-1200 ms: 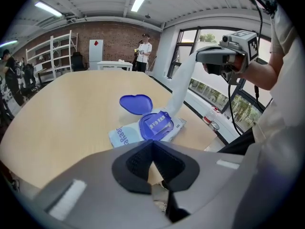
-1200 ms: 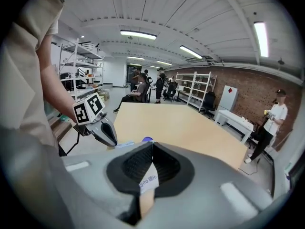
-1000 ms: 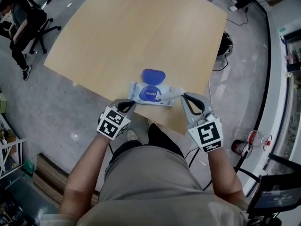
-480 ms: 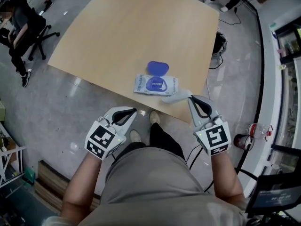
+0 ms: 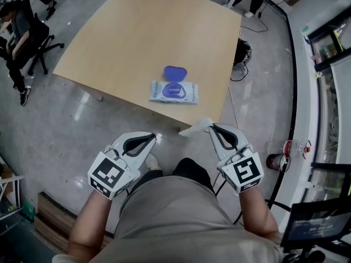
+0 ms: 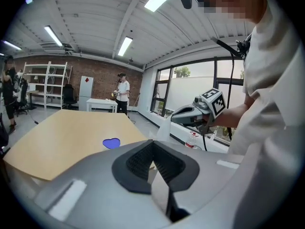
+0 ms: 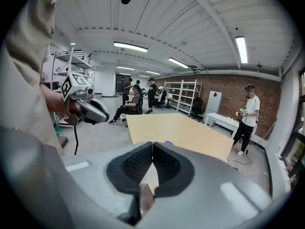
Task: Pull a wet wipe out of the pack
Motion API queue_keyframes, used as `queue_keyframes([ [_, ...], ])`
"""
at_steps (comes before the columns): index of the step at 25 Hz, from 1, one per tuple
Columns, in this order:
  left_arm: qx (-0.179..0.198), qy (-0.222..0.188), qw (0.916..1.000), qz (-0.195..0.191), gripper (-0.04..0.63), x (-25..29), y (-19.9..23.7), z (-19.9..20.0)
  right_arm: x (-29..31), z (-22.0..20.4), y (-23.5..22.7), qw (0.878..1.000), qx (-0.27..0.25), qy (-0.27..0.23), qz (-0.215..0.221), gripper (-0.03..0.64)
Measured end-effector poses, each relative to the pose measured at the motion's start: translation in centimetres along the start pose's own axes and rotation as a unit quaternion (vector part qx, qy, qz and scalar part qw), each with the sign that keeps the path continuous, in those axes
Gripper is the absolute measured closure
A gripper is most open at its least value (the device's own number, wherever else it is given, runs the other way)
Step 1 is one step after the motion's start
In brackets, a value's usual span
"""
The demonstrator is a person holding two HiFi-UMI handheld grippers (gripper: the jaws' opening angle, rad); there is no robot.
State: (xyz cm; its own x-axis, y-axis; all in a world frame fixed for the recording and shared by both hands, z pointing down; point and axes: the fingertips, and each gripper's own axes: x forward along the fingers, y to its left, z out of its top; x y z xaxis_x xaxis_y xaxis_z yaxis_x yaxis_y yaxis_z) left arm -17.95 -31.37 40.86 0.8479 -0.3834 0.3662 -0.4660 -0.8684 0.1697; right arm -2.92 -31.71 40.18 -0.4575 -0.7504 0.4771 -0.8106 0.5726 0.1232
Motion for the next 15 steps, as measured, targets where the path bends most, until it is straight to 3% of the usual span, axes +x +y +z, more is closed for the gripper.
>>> queue_keyframes([
  [7,0.024,-0.003,0.9995,0.019,0.591,-0.1,-7.3,1.3,-6.0,-1.7,1.6,0.999,-0.003,-0.024,0.040,0.614],
  [10,0.013,-0.010,0.9994,0.031,0.591,0.7,-10.8,2.1,-9.3,-2.7,1.3,0.998,-0.008,-0.035,0.058,0.614],
  [15,0.016,-0.017,0.9978,0.062,0.591,3.3,-18.7,2.4,-15.9,-7.0,0.3,0.995,-0.031,-0.044,0.084,0.614],
])
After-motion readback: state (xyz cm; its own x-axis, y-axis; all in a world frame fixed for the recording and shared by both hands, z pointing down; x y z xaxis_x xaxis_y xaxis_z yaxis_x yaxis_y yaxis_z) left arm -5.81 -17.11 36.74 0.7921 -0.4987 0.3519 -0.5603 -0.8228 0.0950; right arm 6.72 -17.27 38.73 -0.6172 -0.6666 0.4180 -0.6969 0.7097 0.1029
